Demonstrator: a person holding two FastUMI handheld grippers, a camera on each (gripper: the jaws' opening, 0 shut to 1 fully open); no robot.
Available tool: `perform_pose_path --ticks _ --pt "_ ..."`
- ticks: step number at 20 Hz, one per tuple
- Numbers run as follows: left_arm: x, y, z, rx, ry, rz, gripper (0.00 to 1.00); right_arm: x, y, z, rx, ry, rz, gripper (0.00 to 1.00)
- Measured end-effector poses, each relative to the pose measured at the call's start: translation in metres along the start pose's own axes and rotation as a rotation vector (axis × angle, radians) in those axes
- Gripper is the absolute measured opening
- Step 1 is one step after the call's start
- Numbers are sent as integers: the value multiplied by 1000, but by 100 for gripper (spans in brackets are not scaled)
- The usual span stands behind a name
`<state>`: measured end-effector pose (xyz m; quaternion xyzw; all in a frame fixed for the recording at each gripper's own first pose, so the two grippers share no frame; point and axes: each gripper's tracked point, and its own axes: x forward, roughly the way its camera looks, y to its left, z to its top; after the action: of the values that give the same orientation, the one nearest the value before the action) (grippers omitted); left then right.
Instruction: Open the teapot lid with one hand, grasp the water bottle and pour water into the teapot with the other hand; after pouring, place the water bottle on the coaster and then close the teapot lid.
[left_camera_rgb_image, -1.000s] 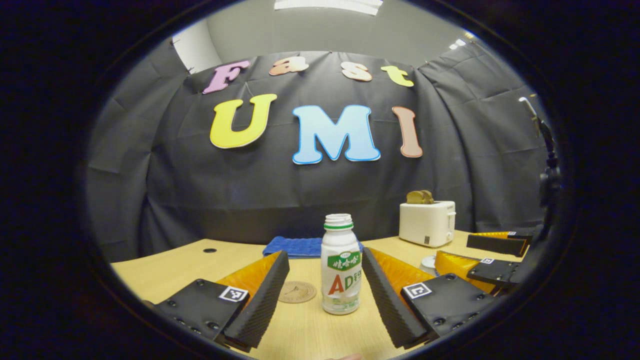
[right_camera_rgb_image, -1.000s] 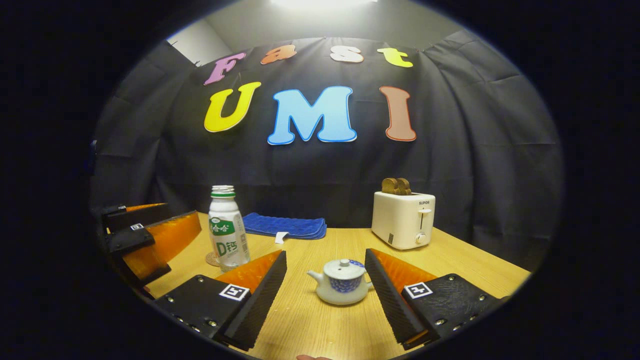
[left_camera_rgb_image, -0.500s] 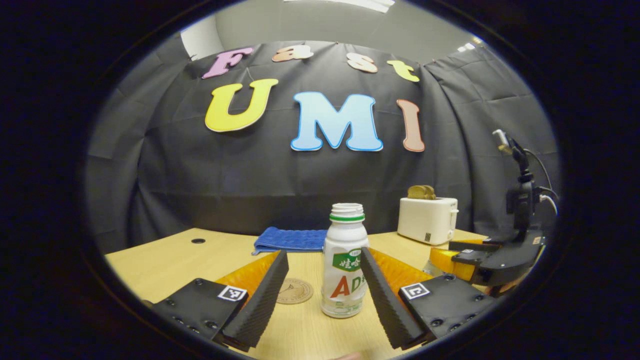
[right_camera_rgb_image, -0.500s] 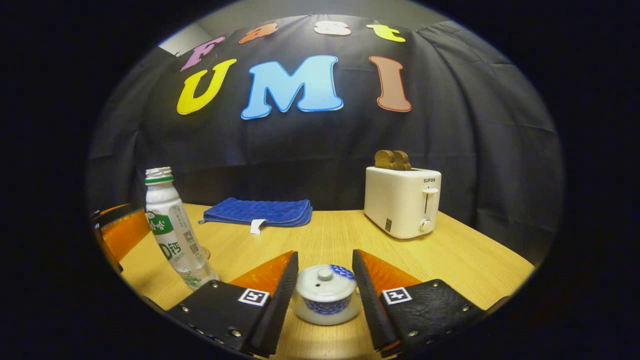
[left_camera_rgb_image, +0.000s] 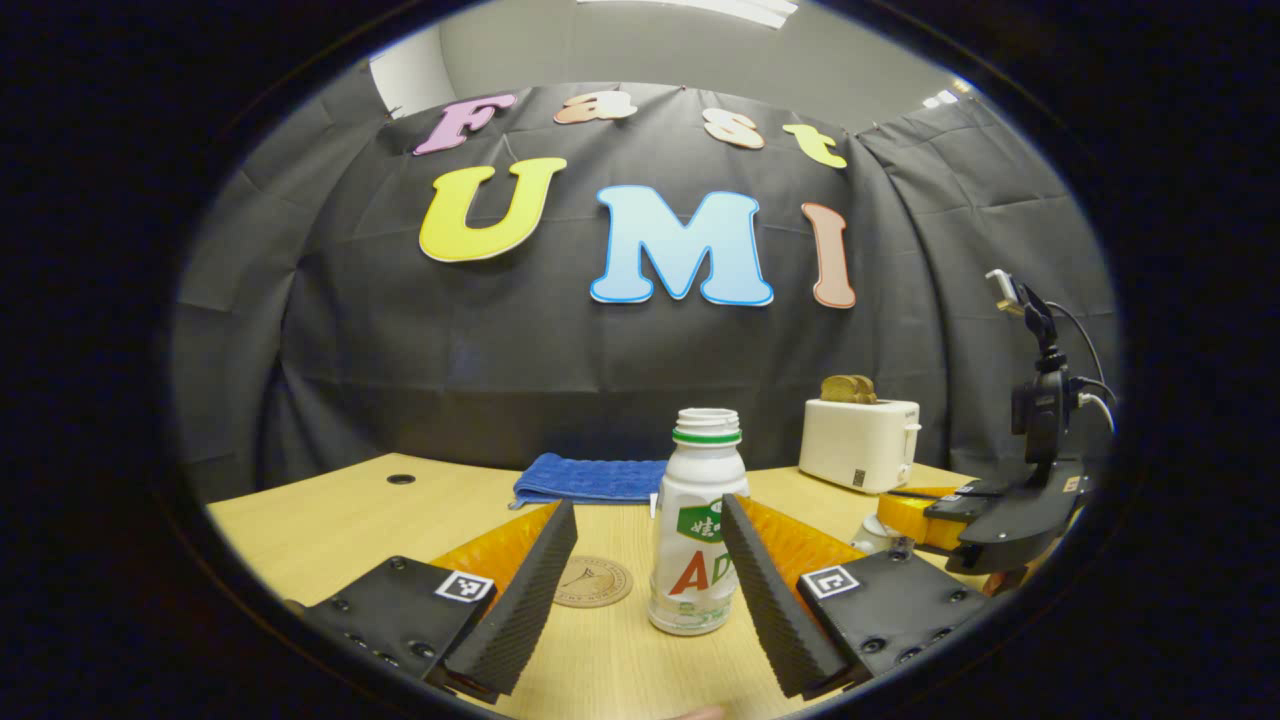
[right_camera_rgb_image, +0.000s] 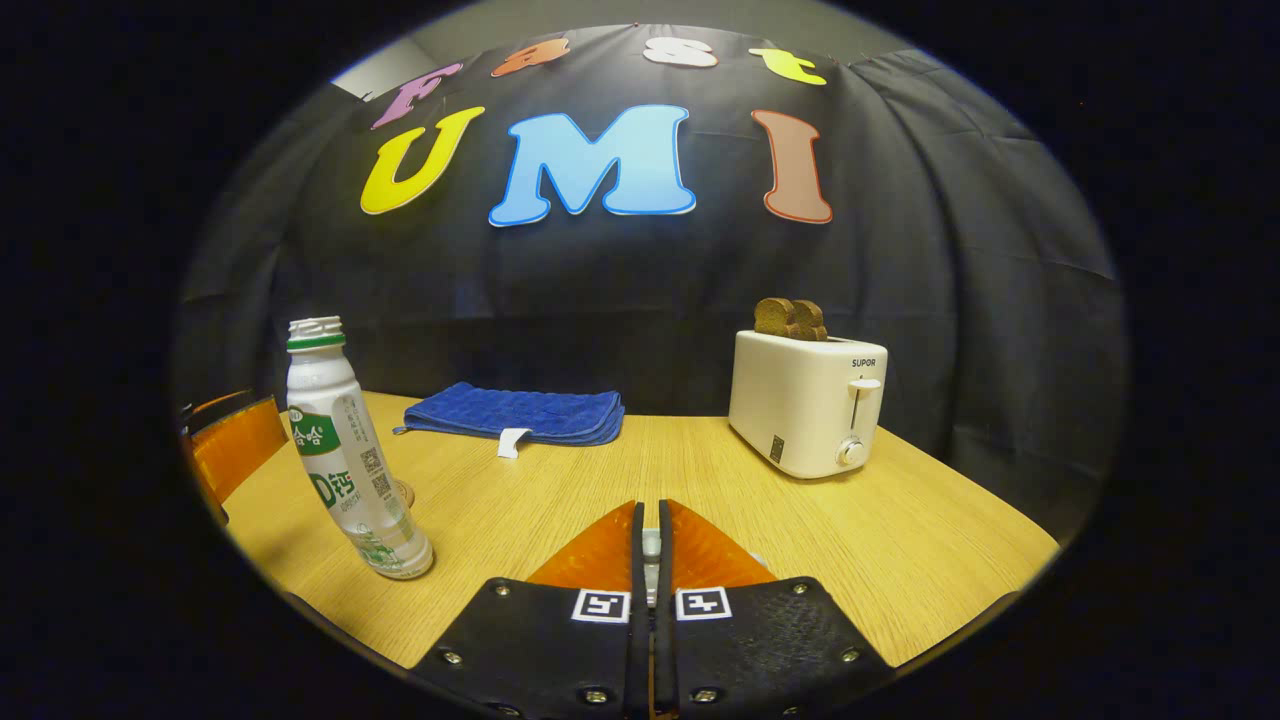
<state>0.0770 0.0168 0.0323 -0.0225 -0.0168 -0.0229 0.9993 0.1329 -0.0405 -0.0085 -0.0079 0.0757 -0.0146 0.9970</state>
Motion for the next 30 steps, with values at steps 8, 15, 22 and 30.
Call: perform_pose_path --ticks 8,15,22,30 --pt "5 -27 -10 31 6 -8 100 -40 0 47 4 -207 16 2" --pt "33 -47 -9 64 -17 -12 100 -44 0 46 11 -201 39 2" --pt "61 -52 -15 76 -19 -19 100 -45 4 39 6 -179 57 2" --pt "54 -48 -7 138 -8 -18 75 -126 7 42 -46 -193 95 2"
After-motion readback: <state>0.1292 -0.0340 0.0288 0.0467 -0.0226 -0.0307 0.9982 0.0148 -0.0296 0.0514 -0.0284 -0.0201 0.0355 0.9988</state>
